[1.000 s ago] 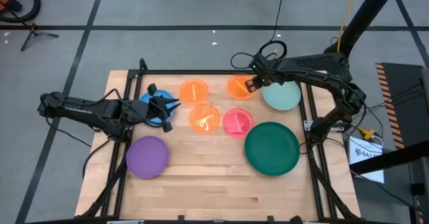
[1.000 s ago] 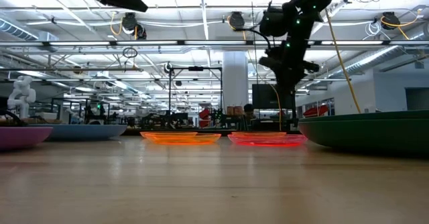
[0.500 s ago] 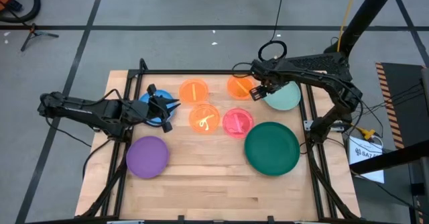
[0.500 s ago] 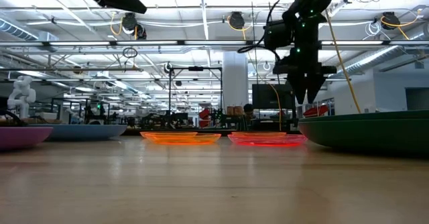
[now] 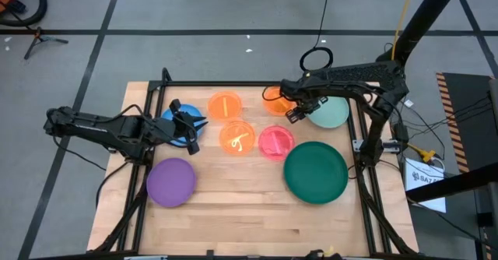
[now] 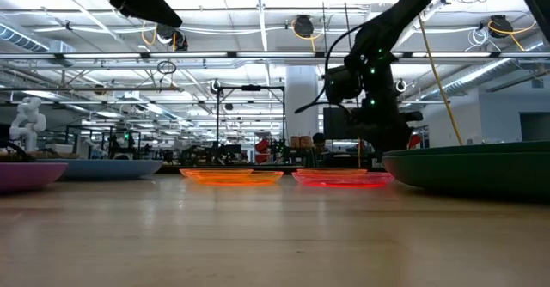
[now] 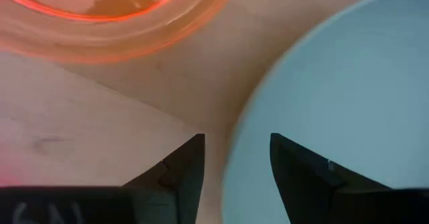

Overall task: Stack plastic plates
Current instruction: Stack the medium light green plate on top of the big green plate

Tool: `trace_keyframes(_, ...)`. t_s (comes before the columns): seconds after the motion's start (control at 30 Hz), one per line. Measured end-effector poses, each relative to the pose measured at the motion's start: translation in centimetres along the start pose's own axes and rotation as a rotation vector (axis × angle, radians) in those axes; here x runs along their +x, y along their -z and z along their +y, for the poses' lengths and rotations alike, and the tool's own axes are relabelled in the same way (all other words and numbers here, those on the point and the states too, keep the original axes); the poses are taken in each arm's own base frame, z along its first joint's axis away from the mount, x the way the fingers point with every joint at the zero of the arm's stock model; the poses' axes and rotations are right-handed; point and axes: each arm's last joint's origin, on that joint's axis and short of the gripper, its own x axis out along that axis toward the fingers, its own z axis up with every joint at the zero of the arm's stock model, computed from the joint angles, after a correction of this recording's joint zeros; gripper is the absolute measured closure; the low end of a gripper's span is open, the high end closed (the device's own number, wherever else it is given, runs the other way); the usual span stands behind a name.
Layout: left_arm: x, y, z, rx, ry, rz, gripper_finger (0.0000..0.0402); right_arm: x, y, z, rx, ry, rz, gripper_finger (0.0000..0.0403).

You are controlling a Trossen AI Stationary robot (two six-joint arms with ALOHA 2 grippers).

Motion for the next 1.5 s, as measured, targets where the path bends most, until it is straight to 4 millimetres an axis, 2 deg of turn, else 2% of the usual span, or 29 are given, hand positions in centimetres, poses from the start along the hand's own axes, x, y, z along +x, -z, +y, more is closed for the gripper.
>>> trace_keyframes(0.2,0.0,-0.2,0.0,0.034,0.0,-0.018,0.0327,0.3,-0.1,0.2,-0.004,0.002,0.005,0.0266)
trace_keyframes(0.57,0.0,-0.8,0.0,0.063,-0.002,-0.068,0.0327,0.3,-0.2,0.3,0.021,-0.008,-0.005,0.0388)
trace_keyframes(0.83,0.0,-0.8,0.0,0.091,-0.003,-0.074,0.0327,-0.3,0.6,-0.2,0.005,0.021,0.051,0.0395)
trace_keyframes(0.97,0.0,-0.9,0.0,0.1,-0.004,-0.077,0.0327,-1.9,1.5,-0.8,-0.004,0.053,0.028,0.0397)
trace_keyframes(1.17,0.0,-0.9,0.0,0.1,-0.003,-0.076,0.0327,-6.1,4.2,-1.1,-0.037,0.055,-0.07,0.0399)
trace_keyframes(1.33,0.0,-0.9,0.0,0.099,-0.004,-0.076,0.0327,-9.5,7.6,0.0,-0.077,0.002,-0.167,0.04)
trace_keyframes(1.5,0.0,-0.9,0.0,0.101,-0.004,-0.076,0.0327,-12.0,11.5,2.1,-0.129,-0.088,-0.272,0.0401)
